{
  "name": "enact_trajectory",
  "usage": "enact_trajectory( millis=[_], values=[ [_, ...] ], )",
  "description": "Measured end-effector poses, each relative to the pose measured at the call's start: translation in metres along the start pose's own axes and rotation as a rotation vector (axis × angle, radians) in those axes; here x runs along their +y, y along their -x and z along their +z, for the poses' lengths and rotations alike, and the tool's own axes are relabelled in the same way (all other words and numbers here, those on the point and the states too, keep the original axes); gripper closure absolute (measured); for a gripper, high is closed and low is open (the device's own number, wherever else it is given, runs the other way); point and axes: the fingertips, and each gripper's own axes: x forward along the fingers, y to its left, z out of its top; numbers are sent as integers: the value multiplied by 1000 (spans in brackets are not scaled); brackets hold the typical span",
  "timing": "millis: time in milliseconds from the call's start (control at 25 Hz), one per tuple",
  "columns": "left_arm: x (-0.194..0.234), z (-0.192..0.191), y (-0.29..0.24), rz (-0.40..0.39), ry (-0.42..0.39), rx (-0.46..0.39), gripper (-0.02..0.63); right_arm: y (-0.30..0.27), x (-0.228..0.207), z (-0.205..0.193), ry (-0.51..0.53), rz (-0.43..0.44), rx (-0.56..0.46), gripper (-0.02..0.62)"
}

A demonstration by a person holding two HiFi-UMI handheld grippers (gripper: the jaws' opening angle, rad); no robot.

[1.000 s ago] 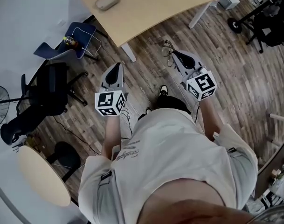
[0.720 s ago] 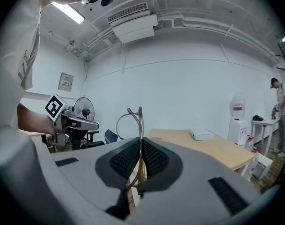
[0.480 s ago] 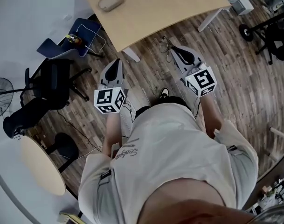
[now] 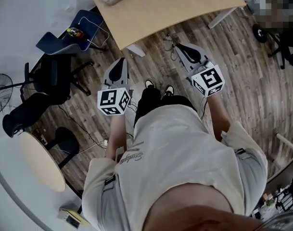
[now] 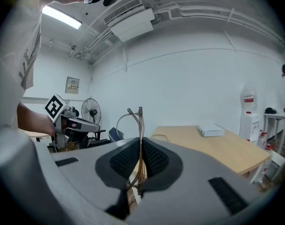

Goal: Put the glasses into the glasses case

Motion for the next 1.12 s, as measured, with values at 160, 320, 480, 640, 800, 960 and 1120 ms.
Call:
enact_trajectory(
  millis=[160,320,480,640,800,960,1120],
  values=[
    [8,-8,-9,10,24,7,589,-9,-3,-5,1,13,16,586],
    [20,-6,-27,1,47,0,589,-26,-14,-1,14,9,28,586],
    [44,6,-50,-2,50,-4,589,-54,-27,7,16,10,37,586],
    [74,23,-78,-3,55,-18,589,-91,-42,17,31,16,48,586],
    [111,38,-102,-10,53,-25,589,-135,-51,35,61,17,45,586],
    [143,55,-126,-31,53,-38,589,-173,-60,55,85,1,37,586],
    [170,68,-148,-46,37,-53,589,-205,-66,65,97,-4,23,586]
  ],
)
